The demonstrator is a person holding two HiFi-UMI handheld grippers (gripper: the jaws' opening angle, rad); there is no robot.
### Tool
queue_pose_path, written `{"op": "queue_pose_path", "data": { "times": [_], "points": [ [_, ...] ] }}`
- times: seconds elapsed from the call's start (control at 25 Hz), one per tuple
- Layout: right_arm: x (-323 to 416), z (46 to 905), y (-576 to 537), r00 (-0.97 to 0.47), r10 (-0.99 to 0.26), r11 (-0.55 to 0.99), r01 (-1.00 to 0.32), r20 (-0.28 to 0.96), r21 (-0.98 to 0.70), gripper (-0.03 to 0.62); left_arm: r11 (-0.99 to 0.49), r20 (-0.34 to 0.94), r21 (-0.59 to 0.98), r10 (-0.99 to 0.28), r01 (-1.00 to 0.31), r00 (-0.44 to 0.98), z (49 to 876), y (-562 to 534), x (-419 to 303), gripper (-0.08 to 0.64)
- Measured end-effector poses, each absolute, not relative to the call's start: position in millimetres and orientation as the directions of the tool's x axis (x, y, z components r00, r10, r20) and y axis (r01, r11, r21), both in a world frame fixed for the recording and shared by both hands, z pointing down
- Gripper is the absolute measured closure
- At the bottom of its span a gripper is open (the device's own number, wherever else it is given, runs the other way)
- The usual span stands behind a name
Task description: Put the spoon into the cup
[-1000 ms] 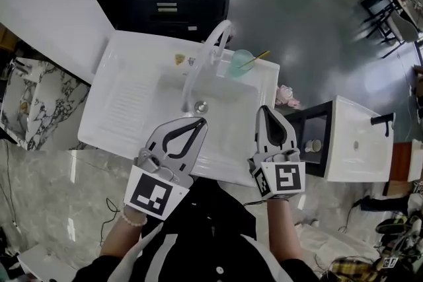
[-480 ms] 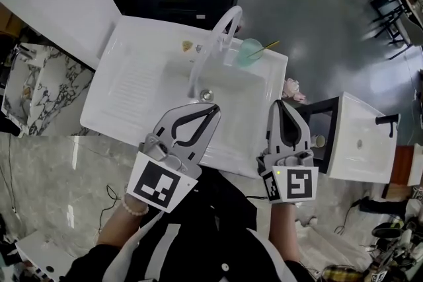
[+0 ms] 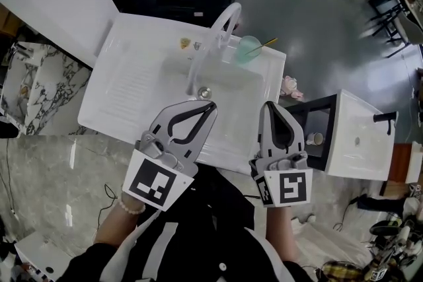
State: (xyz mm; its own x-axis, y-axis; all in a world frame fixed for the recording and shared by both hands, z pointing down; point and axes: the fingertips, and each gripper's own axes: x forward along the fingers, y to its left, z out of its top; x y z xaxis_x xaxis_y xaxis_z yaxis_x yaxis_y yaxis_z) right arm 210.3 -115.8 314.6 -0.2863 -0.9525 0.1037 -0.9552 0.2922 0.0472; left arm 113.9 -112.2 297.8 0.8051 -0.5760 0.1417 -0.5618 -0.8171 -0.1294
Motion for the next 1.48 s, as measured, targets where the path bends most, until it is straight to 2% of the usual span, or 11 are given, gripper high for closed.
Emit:
{"op": "queue_pose_path", "data": {
  "times": [1.48],
  "points": [
    [204.2, 326.3, -122.3, -0.279, -0.948, 0.290, -0.955, 0.153, 0.058, 0.592, -0.821, 0.133, -0.111, -0.571, -0.560, 0.810, 298.8, -119.0, 109.2, 0.563]
  ]
}}
